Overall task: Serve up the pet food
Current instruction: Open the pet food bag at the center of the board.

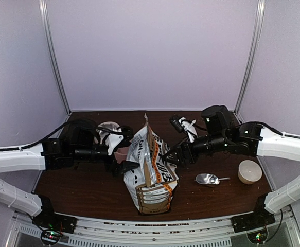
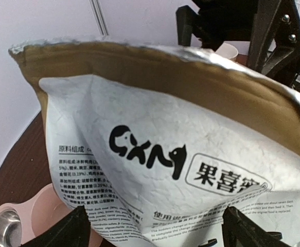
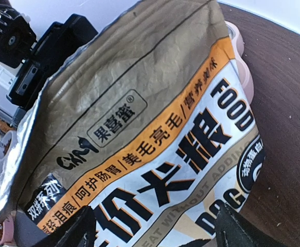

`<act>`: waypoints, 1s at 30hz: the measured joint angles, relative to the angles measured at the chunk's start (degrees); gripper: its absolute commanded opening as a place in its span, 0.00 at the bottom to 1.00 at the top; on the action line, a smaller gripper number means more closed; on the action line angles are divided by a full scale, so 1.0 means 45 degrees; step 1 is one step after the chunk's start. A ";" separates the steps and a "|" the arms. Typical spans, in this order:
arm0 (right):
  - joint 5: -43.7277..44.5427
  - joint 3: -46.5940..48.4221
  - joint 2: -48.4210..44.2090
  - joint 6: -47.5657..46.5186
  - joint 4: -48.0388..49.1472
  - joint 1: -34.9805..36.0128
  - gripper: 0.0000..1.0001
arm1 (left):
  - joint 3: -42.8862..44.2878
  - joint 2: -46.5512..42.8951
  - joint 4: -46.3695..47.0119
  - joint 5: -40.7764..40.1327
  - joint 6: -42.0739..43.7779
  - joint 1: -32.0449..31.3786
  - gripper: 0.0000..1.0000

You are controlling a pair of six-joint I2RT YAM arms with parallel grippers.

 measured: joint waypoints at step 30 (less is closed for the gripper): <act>-0.3415 0.1321 0.2890 -0.3939 0.2132 -0.0481 0.00 | 0.2200 0.2608 -0.0748 0.2497 0.0248 0.0087 0.00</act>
